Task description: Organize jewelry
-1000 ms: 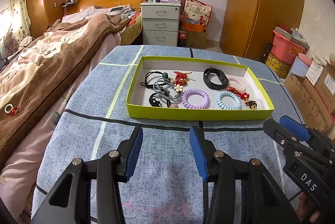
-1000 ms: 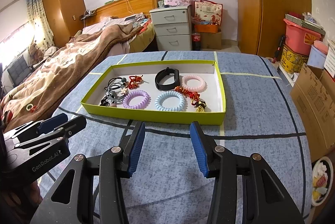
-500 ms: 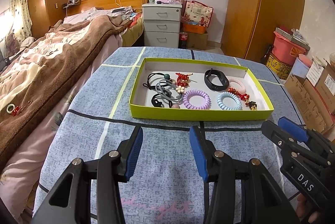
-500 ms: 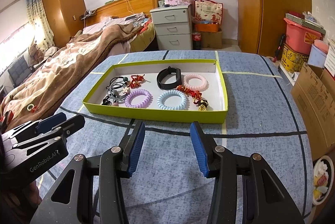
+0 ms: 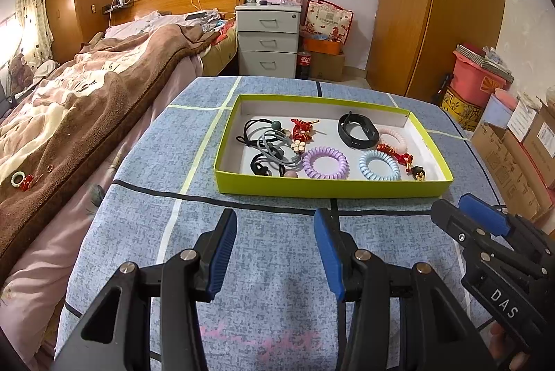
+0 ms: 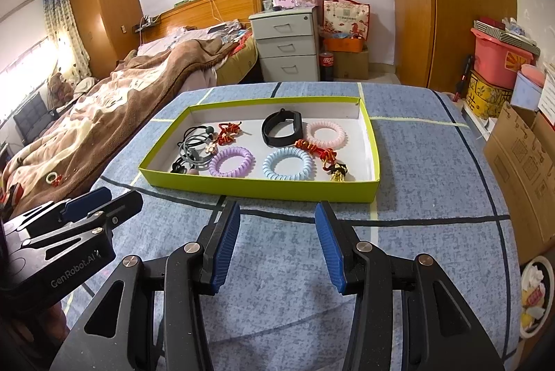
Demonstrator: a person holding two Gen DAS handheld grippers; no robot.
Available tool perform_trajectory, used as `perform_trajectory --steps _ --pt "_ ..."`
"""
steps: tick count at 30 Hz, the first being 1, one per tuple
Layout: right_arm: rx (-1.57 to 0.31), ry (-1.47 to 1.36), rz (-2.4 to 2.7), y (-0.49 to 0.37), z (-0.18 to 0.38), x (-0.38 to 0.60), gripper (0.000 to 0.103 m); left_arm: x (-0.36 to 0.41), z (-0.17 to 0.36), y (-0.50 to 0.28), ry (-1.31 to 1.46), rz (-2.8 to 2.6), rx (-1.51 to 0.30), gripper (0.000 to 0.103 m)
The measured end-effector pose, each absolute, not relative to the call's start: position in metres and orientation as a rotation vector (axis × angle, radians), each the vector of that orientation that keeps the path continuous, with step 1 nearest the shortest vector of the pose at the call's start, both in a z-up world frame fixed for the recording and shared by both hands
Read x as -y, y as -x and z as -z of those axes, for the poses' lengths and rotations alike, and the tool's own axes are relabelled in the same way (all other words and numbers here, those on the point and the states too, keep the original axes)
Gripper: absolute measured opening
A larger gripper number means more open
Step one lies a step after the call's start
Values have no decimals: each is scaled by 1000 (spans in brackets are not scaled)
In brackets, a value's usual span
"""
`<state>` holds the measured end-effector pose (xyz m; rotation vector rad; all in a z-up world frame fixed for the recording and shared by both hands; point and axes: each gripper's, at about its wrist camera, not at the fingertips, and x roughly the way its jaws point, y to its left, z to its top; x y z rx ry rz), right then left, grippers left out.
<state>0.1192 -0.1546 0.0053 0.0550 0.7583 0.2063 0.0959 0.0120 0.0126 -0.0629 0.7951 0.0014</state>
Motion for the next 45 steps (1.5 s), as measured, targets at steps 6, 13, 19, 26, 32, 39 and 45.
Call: perform_trajectory --steps 6,13,19,26,32,39,45 --pt "-761 -57 -206 -119 -5 155 46 -12 -13 -96 59 2 -795 48" --pt "-760 -56 -208 -120 -5 155 46 -13 -12 -96 61 -2 -796 48" --pt "-761 -59 -206 -118 -5 155 46 -13 -11 -96 57 -2 -797 48" --pt "-763 -61 -206 -118 -4 155 46 -13 -10 -96 51 -2 -797 48" --pt "-766 -60 -207 -118 -3 155 46 -13 -9 -95 52 1 -801 48" --pt "-771 -60 -204 -119 -1 155 46 -12 -9 -94 50 -1 -805 48" --pt "-771 -60 -204 -120 -1 156 46 -12 -9 -95 56 6 -805 48"
